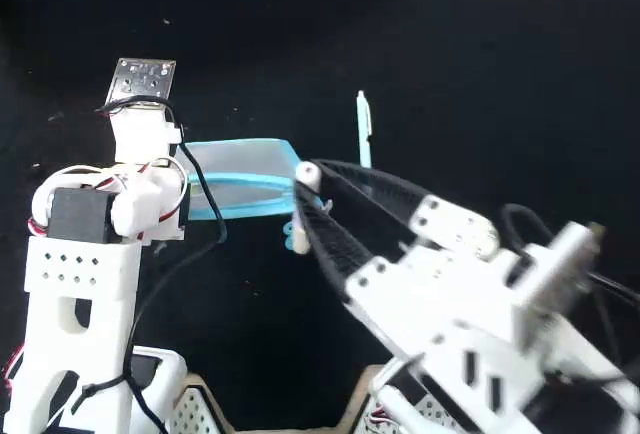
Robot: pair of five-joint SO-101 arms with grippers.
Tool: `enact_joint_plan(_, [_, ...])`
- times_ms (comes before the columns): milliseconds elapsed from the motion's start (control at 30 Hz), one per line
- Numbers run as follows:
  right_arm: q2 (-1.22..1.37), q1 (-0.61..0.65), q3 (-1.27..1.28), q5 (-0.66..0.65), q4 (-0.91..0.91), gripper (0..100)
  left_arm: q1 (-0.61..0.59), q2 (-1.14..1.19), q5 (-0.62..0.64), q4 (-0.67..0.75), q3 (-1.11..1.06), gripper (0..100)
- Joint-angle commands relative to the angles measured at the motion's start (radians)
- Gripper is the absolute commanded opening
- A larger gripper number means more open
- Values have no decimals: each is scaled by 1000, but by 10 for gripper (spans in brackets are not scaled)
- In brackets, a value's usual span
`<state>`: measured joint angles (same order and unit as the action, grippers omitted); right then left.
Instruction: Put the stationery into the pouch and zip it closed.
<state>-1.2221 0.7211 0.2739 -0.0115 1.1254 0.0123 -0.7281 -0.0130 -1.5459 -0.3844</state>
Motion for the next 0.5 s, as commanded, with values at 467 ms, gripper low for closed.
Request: enact_joint_plan(467, [10,9,220,9,-404,11,5,-5,-6,8,4,31])
